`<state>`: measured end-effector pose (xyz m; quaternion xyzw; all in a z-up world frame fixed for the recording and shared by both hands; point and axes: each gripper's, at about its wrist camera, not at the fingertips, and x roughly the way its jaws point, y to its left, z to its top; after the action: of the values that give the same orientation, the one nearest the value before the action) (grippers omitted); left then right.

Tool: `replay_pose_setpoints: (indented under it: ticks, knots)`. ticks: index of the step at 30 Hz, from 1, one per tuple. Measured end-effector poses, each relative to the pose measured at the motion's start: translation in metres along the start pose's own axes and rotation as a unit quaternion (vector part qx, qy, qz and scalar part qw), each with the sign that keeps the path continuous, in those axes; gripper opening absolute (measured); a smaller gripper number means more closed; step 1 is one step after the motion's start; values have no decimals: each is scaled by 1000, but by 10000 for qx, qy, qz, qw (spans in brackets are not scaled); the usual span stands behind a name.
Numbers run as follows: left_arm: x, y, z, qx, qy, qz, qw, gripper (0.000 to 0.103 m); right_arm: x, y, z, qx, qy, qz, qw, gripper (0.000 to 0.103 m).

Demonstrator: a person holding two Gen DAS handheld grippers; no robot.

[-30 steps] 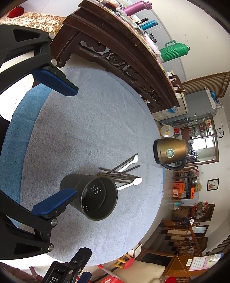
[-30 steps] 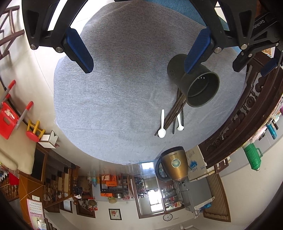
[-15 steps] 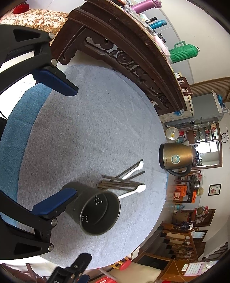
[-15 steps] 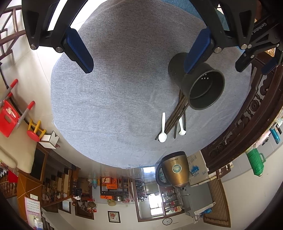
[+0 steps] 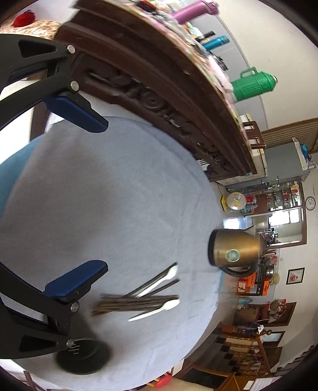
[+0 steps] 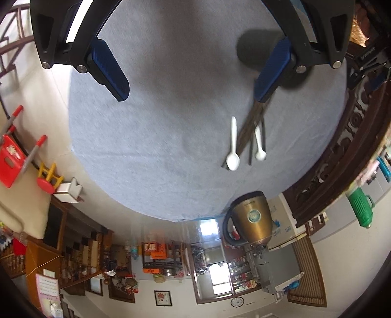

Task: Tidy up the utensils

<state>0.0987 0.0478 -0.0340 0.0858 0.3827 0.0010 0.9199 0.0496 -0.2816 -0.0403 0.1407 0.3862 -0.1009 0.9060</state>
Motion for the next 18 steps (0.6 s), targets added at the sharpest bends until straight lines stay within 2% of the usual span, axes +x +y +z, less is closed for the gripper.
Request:
replay_pose_setpoints:
  ticks: [4, 8, 10, 11, 13, 15, 18]
  knots:
    - [30, -4, 40, 94, 133, -256, 9995, 103, 31, 8, 37, -130, 159, 273, 9994, 103]
    - [64, -21, 71, 154, 348, -547, 9978, 103, 87, 18, 68, -218, 508, 649, 9964, 100]
    - [87, -30, 87, 77, 548, -766, 9955, 103, 120, 16, 81, 14, 743, 981, 9924, 92]
    - [99, -35, 94, 25, 646, -901, 9938, 102, 136, 16, 86, 121, 844, 1126, 9900, 91]
    - [124, -49, 108, -46, 890, -1144, 9894, 97, 166, 20, 92, 198, 1021, 1373, 9851, 88]
    - [142, -63, 118, -141, 1119, -1359, 9843, 82, 191, 23, 98, 338, 1165, 1539, 9806, 85]
    - [174, -85, 133, -348, 1495, -1584, 9754, 79, 222, 23, 106, 631, 1318, 1849, 9718, 84]
